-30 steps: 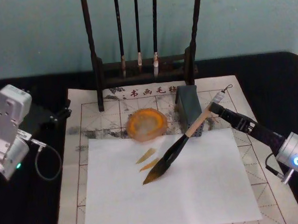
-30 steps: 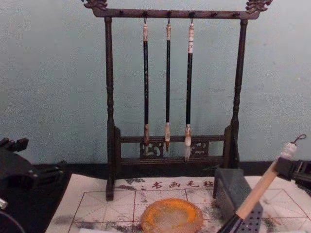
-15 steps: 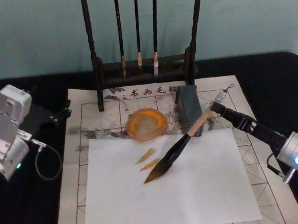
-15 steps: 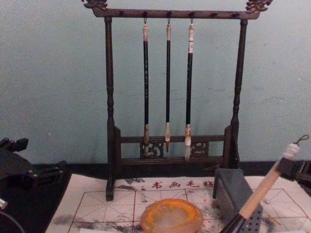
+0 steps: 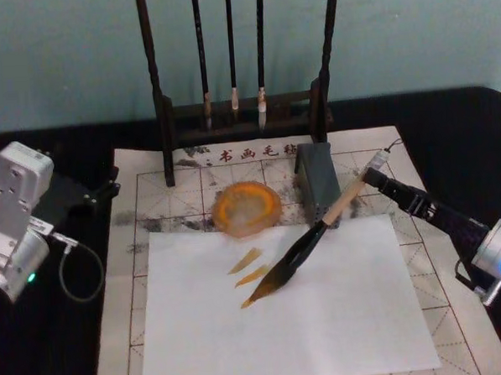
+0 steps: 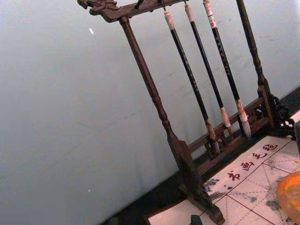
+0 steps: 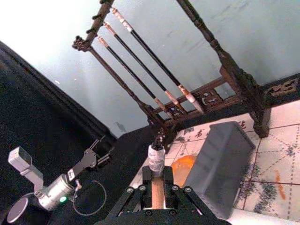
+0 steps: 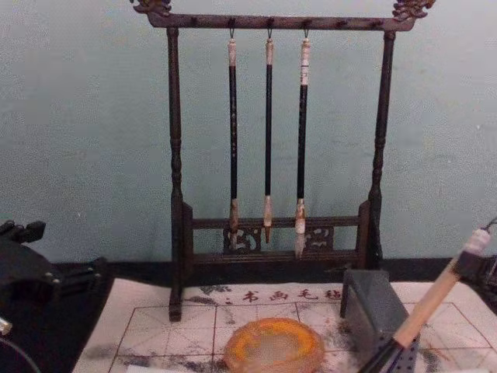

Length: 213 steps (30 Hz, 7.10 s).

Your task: Pick up the brush from the inkstone, write on the paper, then place the brush back to its original position.

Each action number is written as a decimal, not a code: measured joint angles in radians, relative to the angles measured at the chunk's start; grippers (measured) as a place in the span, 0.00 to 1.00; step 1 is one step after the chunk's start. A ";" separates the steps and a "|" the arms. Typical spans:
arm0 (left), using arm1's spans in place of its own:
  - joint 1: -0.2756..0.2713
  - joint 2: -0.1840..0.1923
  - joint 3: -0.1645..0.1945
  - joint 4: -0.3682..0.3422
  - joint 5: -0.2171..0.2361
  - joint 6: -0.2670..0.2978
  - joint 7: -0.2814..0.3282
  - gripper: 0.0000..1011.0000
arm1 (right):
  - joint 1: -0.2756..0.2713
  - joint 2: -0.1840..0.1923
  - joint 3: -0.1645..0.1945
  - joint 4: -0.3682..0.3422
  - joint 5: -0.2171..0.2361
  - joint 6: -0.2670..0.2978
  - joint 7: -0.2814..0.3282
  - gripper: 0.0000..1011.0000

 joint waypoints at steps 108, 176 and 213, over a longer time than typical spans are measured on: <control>0.000 0.000 0.000 0.000 0.000 0.000 0.000 0.99 | 0.184 -0.288 0.043 0.287 0.022 -0.072 -0.099 0.16; 0.000 0.000 0.000 0.000 0.000 0.000 0.000 0.99 | 0.090 -0.314 0.108 0.243 0.004 -0.070 -0.120 0.16; 0.000 0.000 0.000 0.000 0.000 0.000 0.000 0.99 | 0.092 -0.314 0.107 0.244 0.002 -0.070 -0.118 0.48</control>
